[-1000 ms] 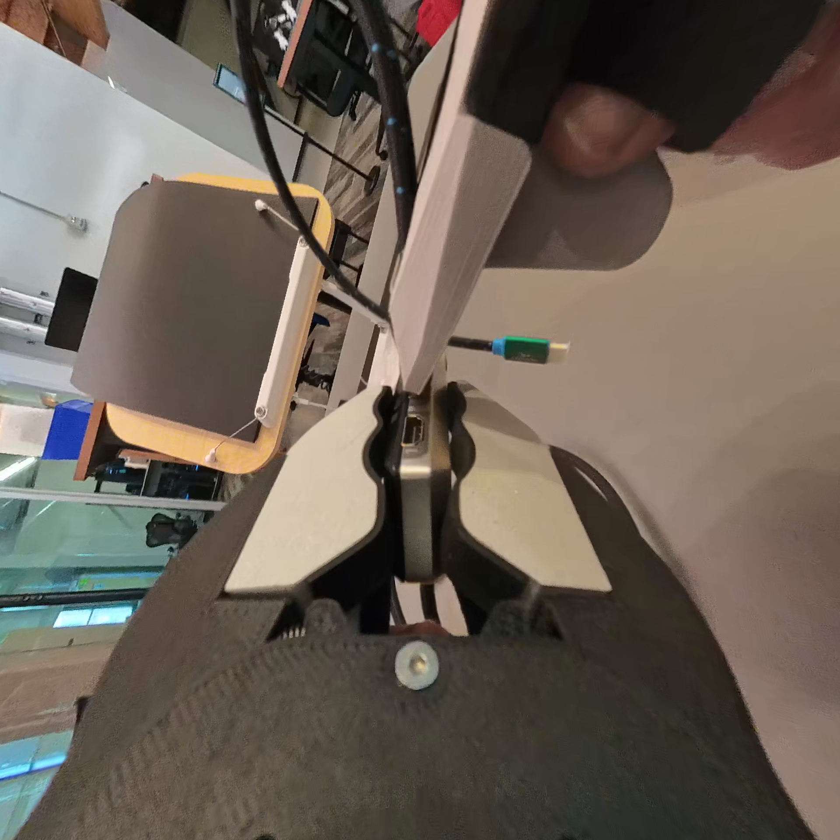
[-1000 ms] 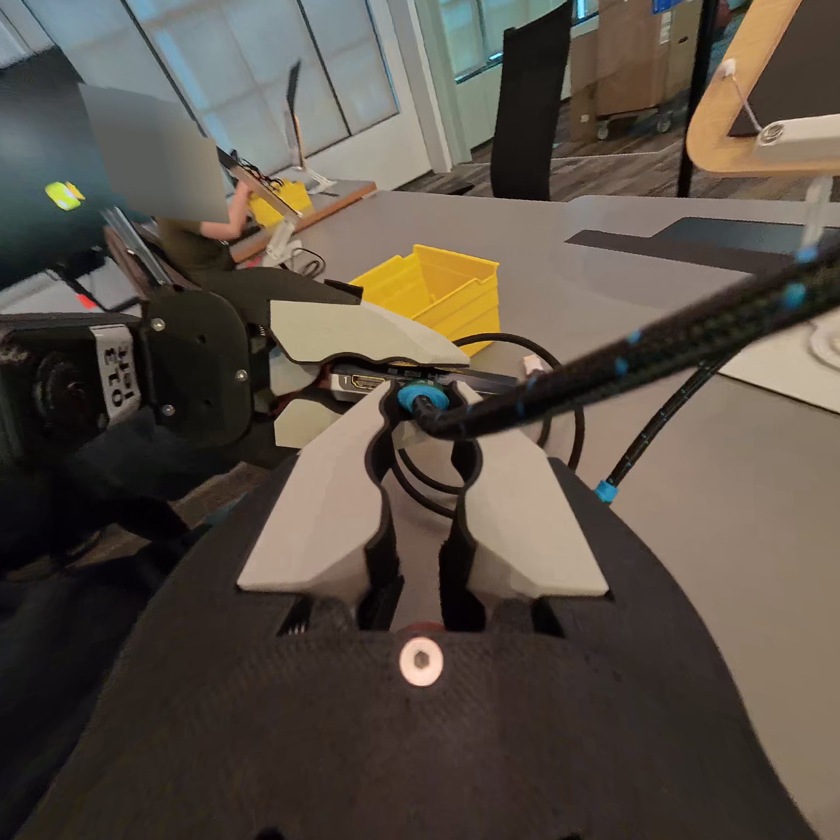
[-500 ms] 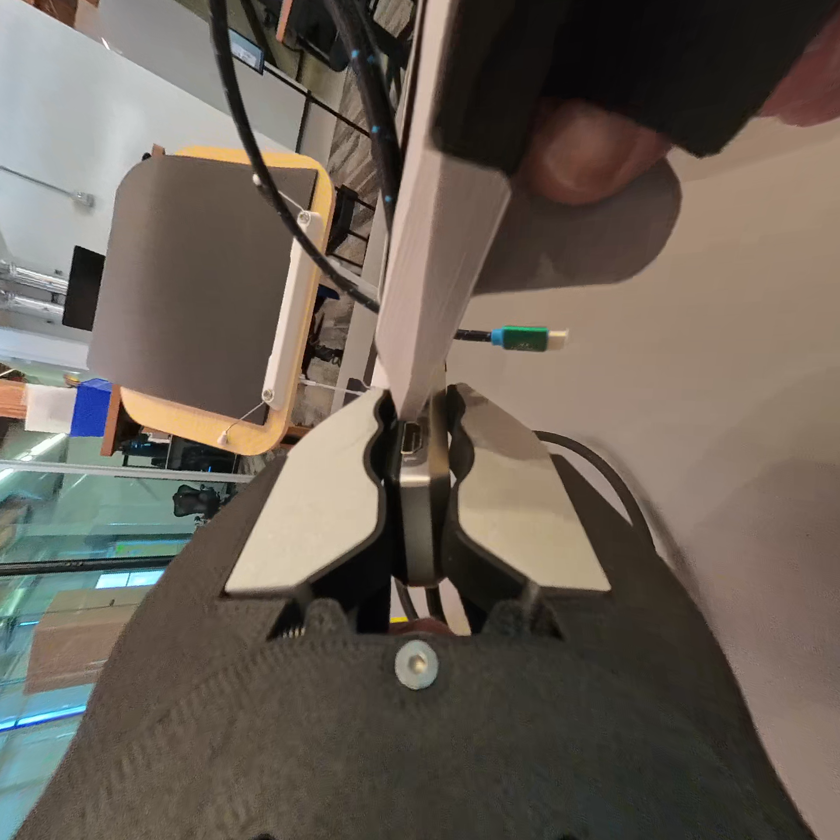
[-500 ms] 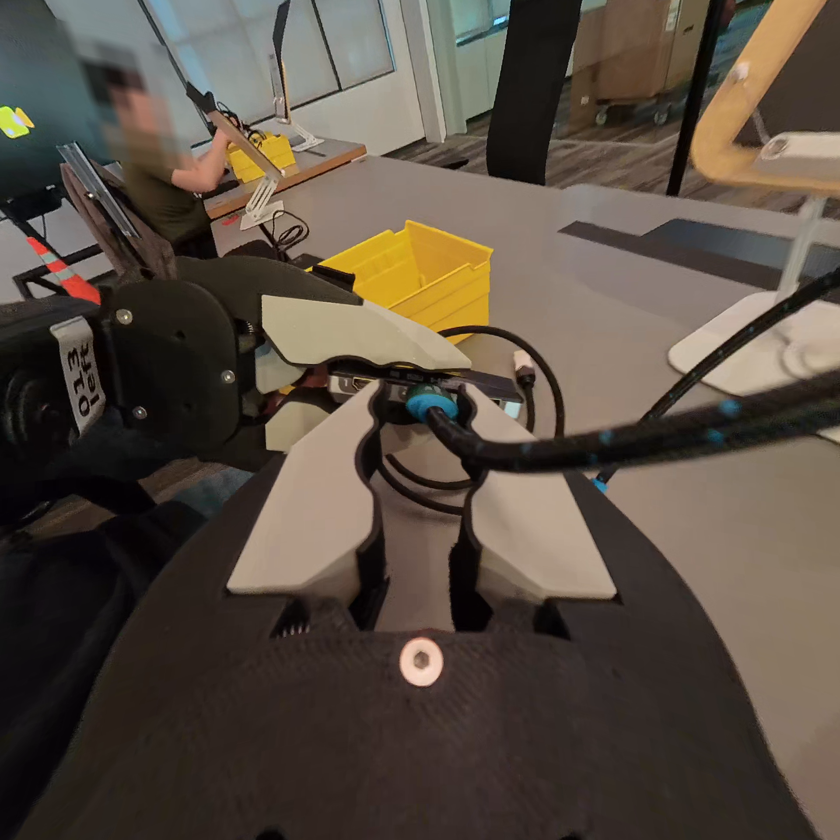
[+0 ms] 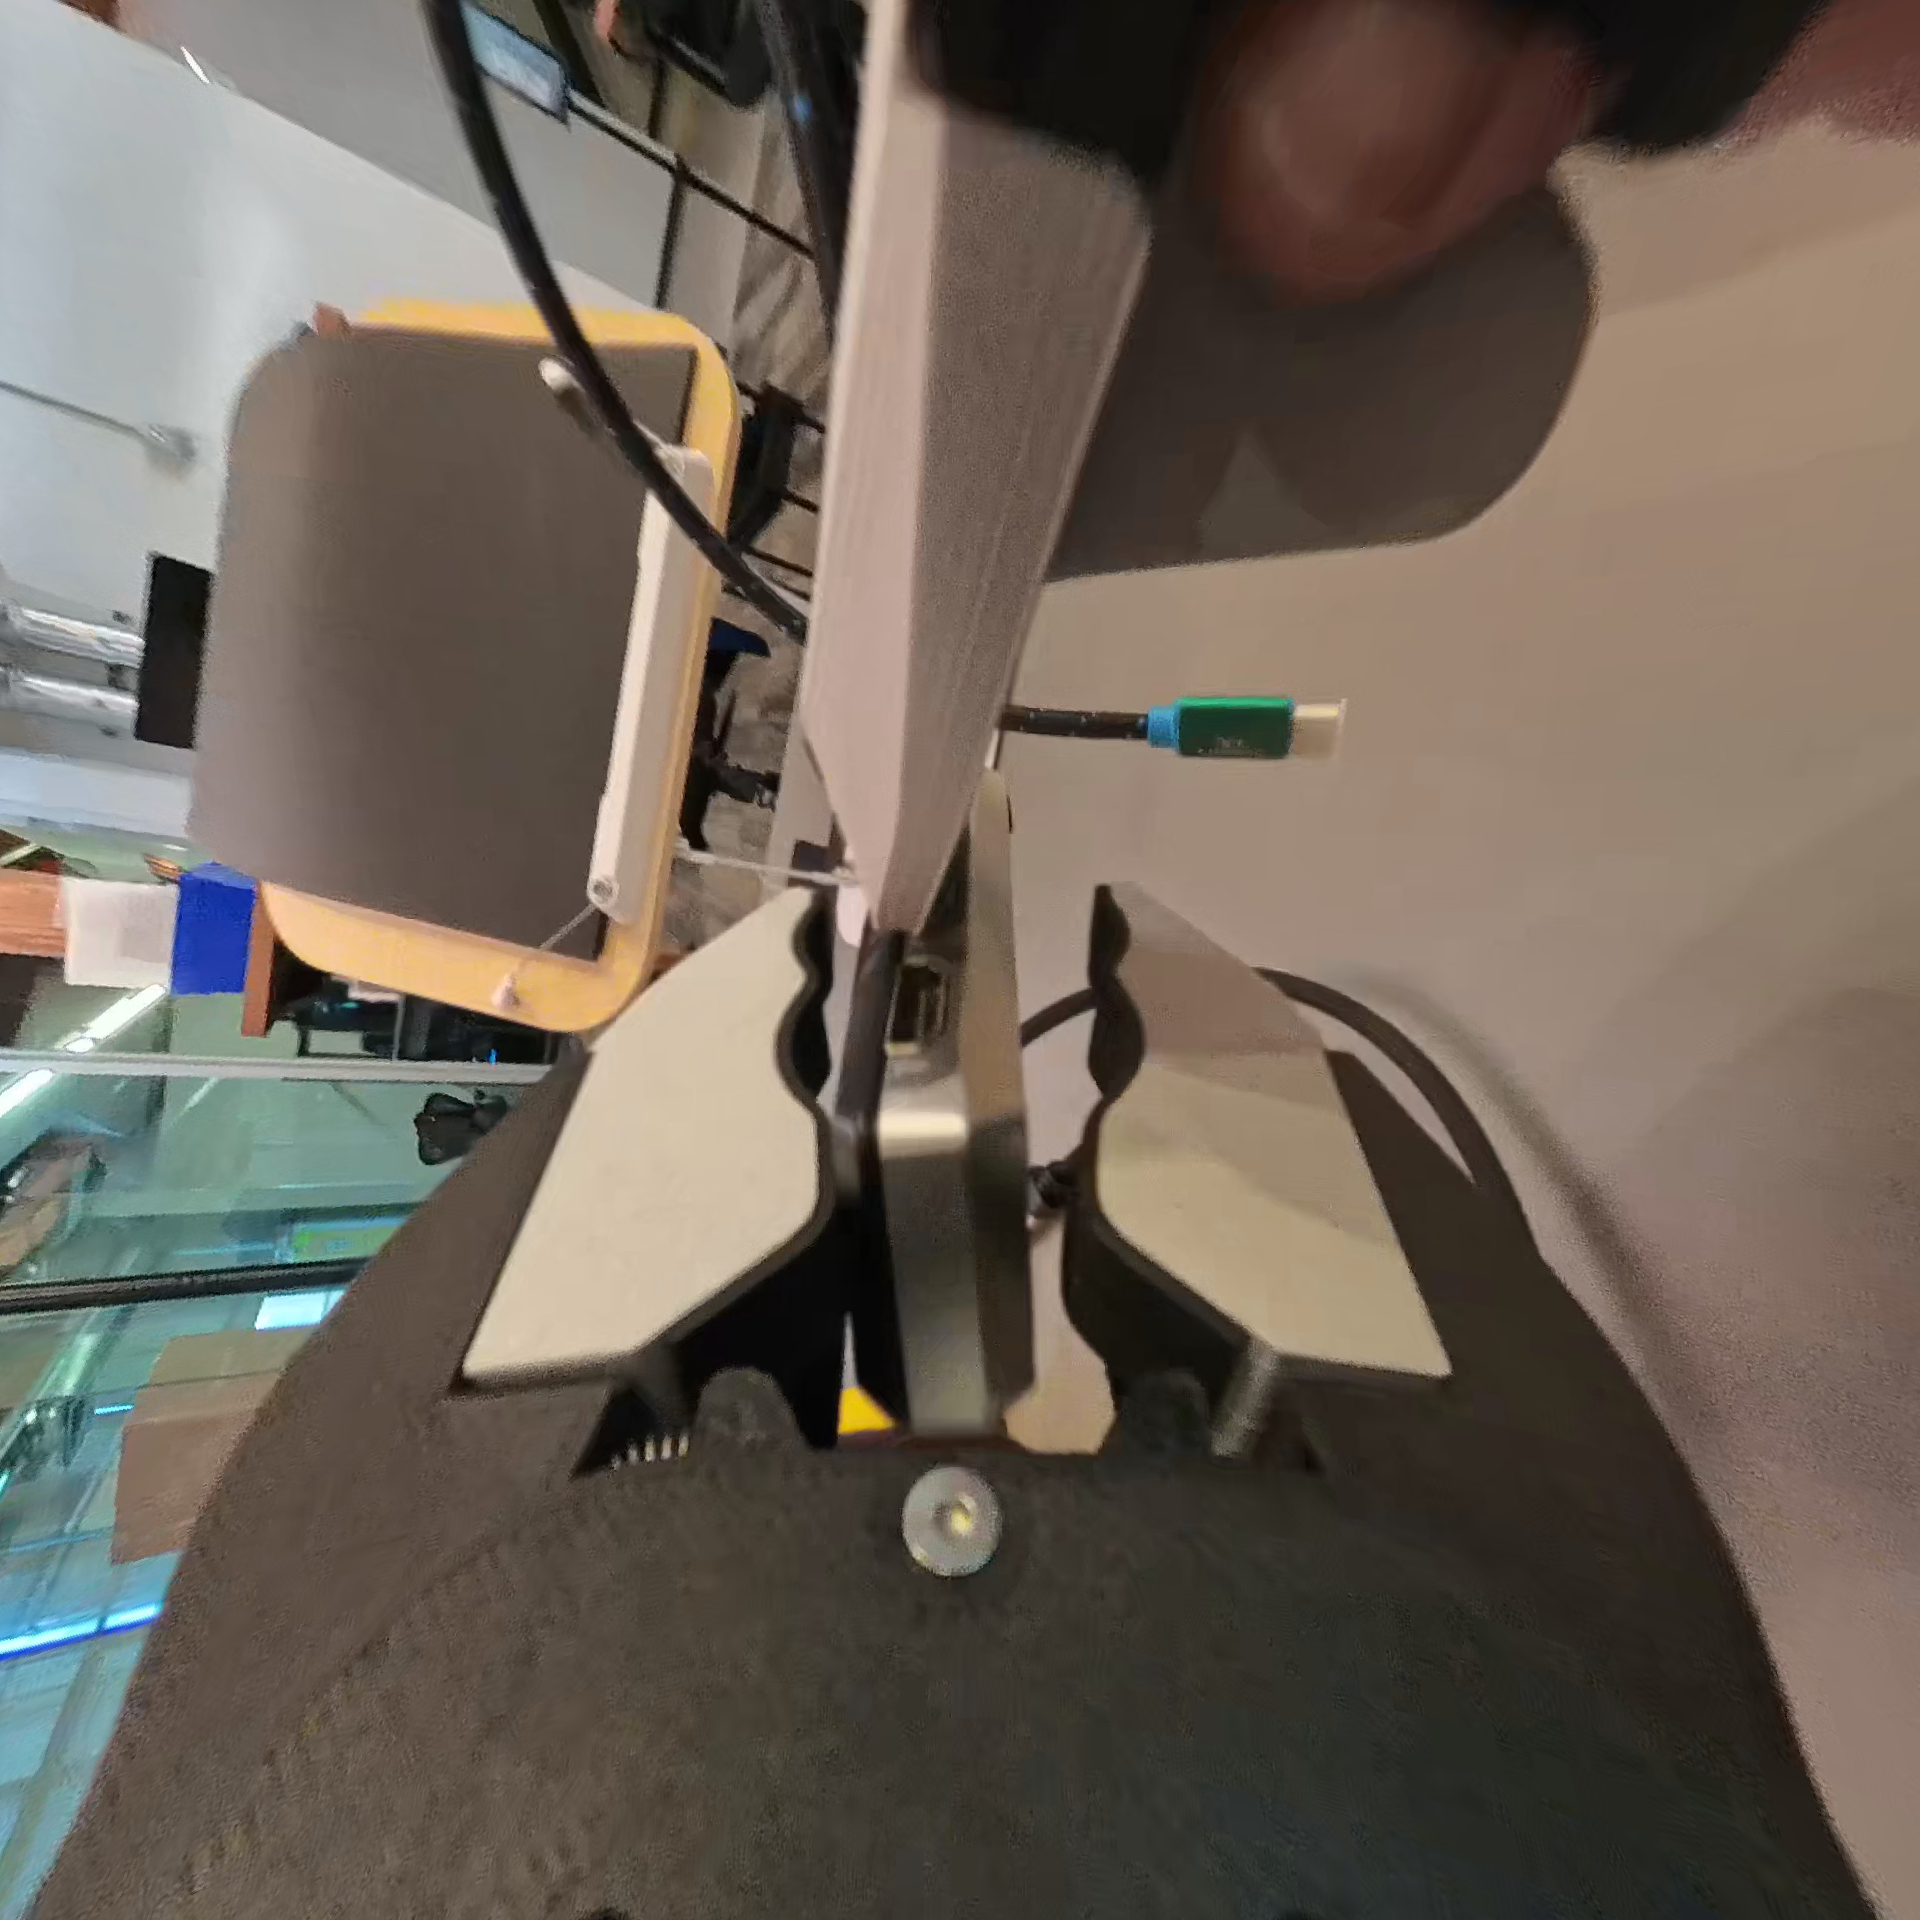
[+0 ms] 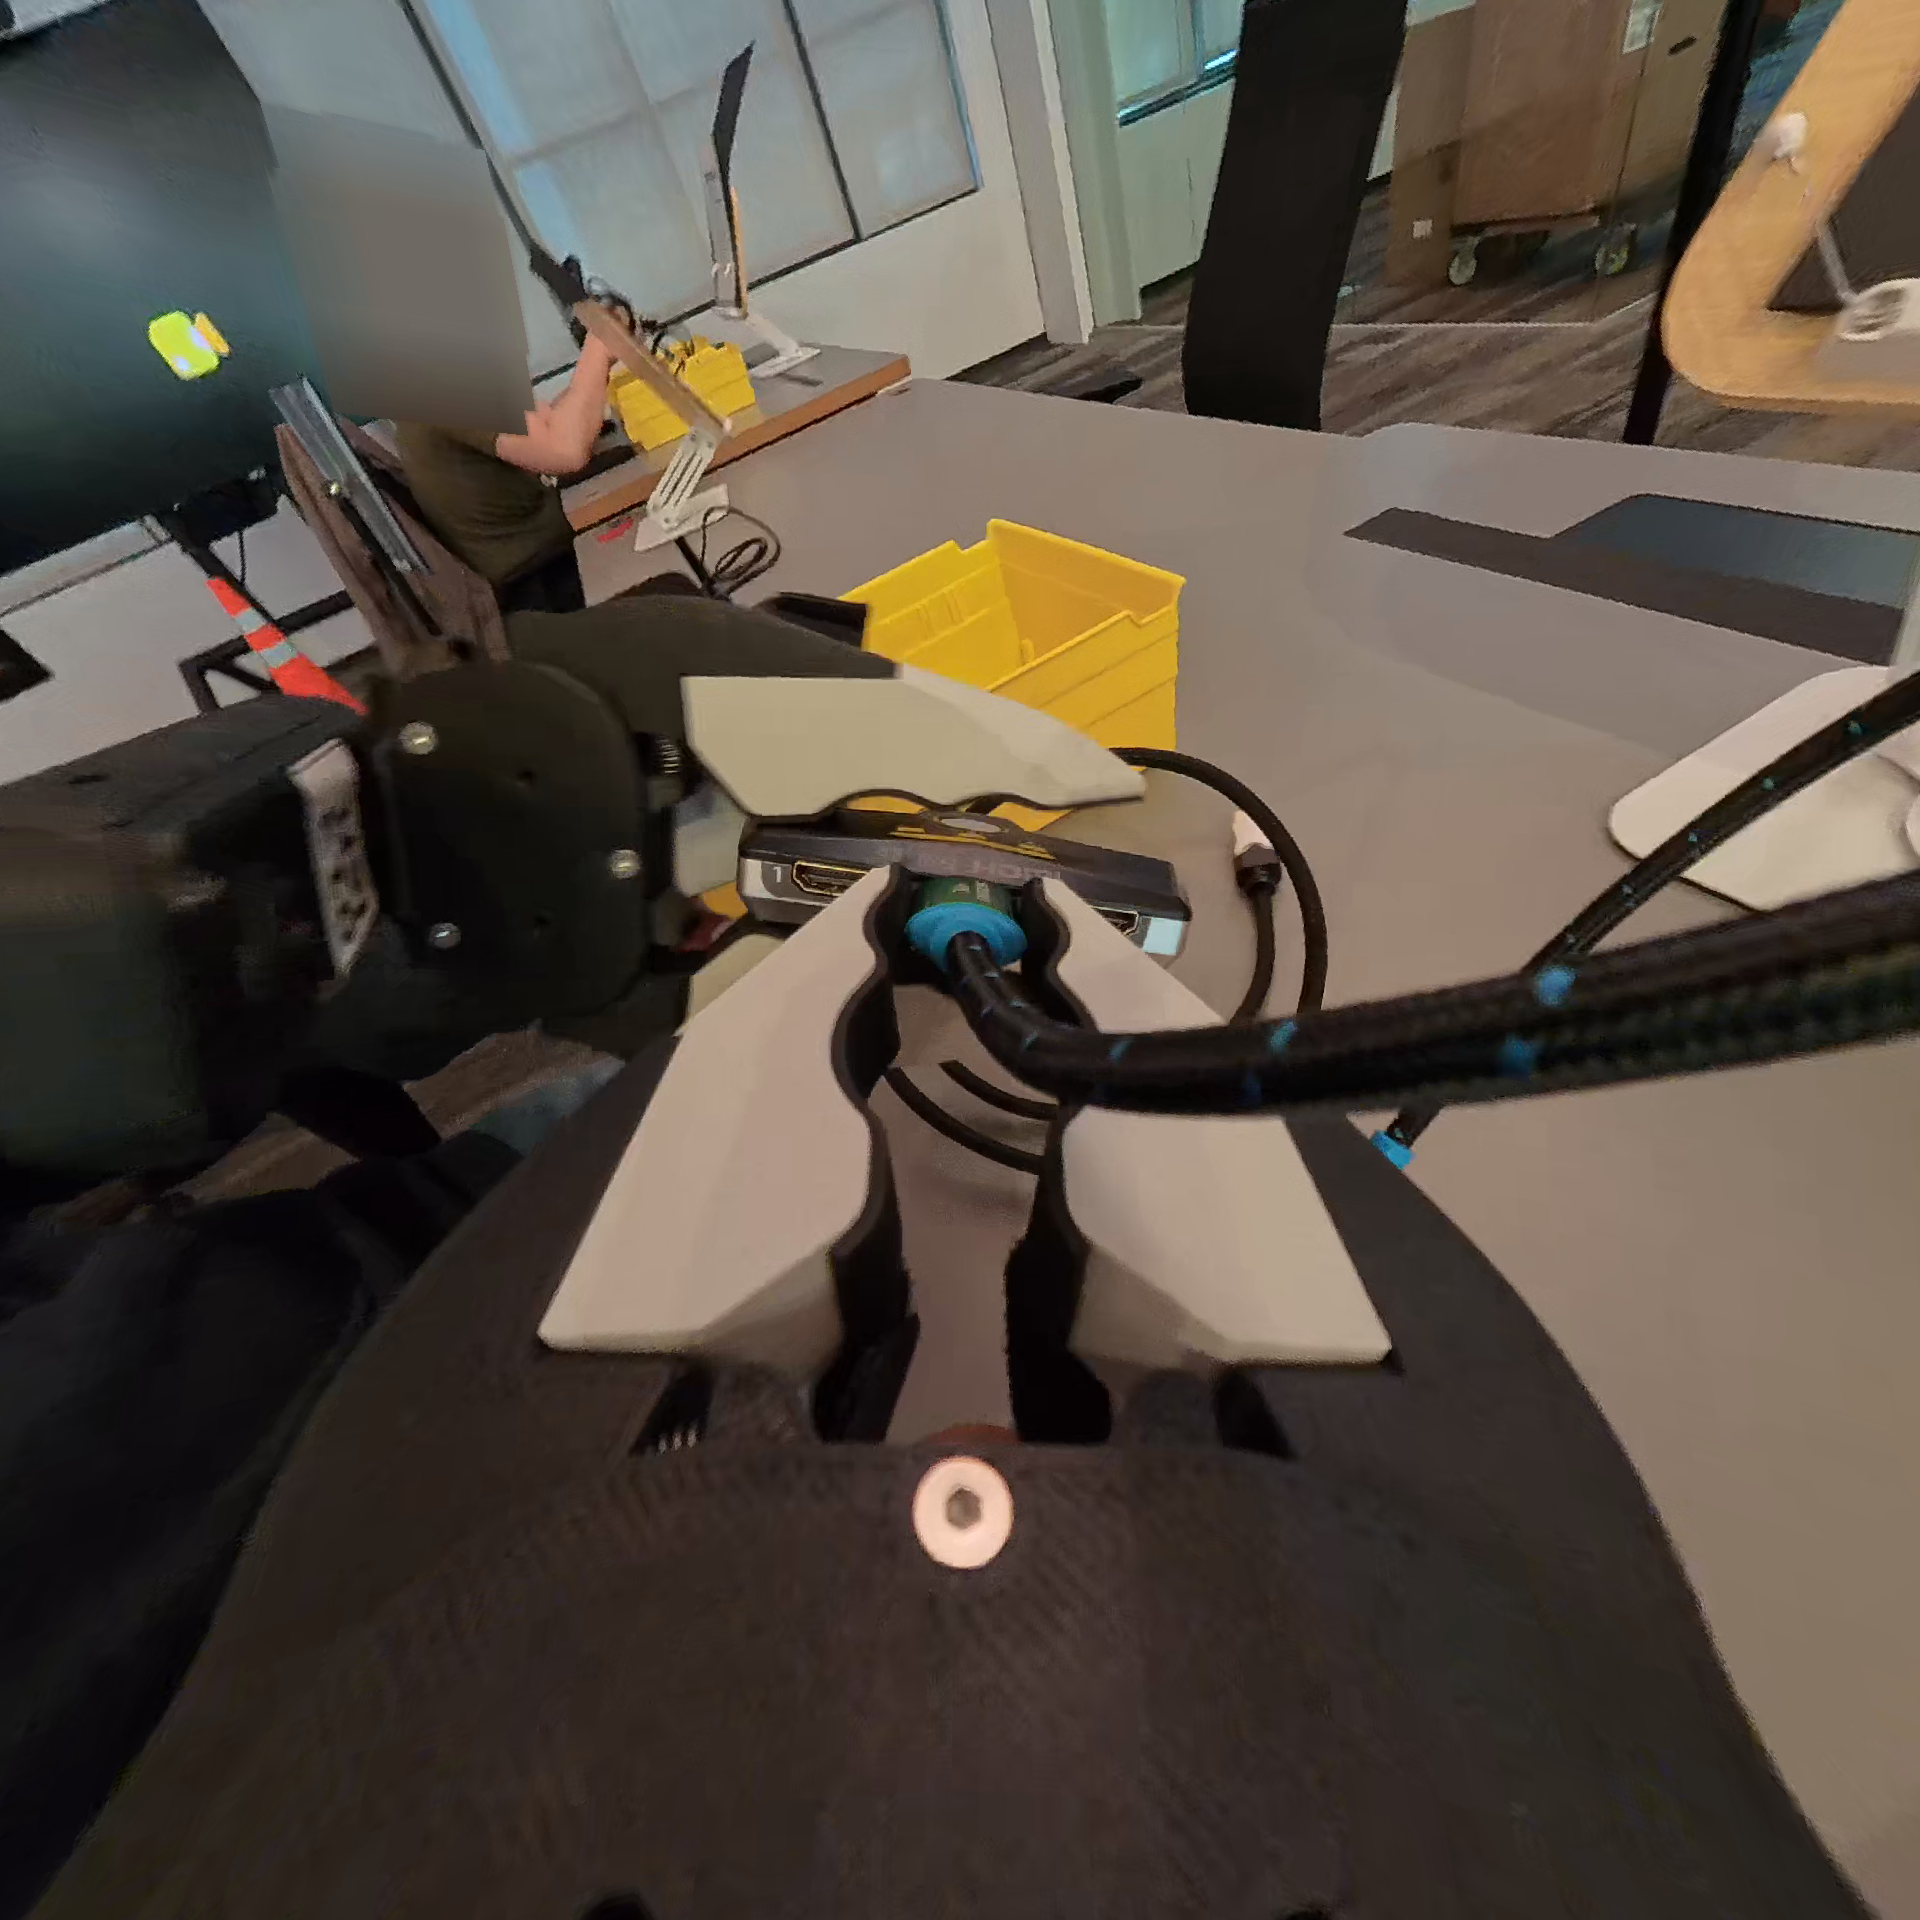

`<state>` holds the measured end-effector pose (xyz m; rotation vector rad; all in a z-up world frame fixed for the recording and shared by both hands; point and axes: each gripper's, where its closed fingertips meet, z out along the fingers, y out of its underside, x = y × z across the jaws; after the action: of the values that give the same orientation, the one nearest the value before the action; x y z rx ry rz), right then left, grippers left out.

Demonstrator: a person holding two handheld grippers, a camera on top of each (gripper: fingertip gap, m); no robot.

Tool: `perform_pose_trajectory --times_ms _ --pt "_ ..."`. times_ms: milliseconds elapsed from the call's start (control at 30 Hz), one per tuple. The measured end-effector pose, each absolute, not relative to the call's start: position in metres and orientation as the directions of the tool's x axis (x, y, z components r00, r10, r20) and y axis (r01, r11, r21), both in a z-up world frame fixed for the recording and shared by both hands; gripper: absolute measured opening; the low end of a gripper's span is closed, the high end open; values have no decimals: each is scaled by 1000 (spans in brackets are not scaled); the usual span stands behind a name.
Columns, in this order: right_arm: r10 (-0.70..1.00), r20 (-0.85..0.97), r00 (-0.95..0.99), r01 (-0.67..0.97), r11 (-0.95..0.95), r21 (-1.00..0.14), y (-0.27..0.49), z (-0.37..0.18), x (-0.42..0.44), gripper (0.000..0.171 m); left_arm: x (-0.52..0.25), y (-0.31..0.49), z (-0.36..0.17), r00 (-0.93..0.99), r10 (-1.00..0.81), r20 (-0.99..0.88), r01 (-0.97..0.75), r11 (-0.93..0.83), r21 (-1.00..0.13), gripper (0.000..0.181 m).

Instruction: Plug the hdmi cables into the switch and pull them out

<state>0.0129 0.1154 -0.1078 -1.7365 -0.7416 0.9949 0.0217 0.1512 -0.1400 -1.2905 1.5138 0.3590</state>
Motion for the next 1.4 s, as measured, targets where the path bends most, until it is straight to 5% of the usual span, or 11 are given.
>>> perform_pose_trajectory --times_ms 567,833,1133,1300,1400 --pt "837 -341 429 50 -399 -916 111 -115 12 19 22 148 -142 143 -498 -855 -849 382 -365 36" --pt "828 -71 557 236 -239 -942 114 -118 13 17 14 158 -156 183 -562 -807 -864 300 -405 36" --pt "826 -415 382 -46 -431 -901 108 -105 12 19 23 148 -139 210 -561 -801 -796 378 -473 37" --pt "842 -116 526 163 -234 -959 109 -104 12 18 20 152 -142 221 -574 -789 -808 346 -478 36" --pt "854 -175 491 101 -255 -962 106 -96 12 18 23 146 -132 225 -578 -785 -794 358 -491 36"
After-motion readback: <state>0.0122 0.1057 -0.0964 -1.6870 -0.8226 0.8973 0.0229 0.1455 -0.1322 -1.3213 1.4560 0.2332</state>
